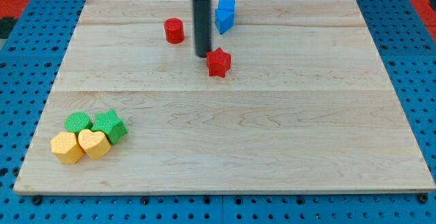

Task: Move the red star a bit down

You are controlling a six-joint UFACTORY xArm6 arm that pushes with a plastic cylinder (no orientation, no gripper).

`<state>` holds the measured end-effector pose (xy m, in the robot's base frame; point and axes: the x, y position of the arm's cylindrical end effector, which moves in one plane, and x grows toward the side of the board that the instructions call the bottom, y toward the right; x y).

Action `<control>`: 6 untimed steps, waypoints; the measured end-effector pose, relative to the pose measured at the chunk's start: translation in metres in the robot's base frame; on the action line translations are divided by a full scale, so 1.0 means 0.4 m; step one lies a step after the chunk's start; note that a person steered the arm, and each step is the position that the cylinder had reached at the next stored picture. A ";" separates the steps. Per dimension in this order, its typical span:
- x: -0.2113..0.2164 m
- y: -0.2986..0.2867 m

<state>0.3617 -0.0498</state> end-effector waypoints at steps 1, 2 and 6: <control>0.002 -0.005; -0.046 0.003; 0.094 0.073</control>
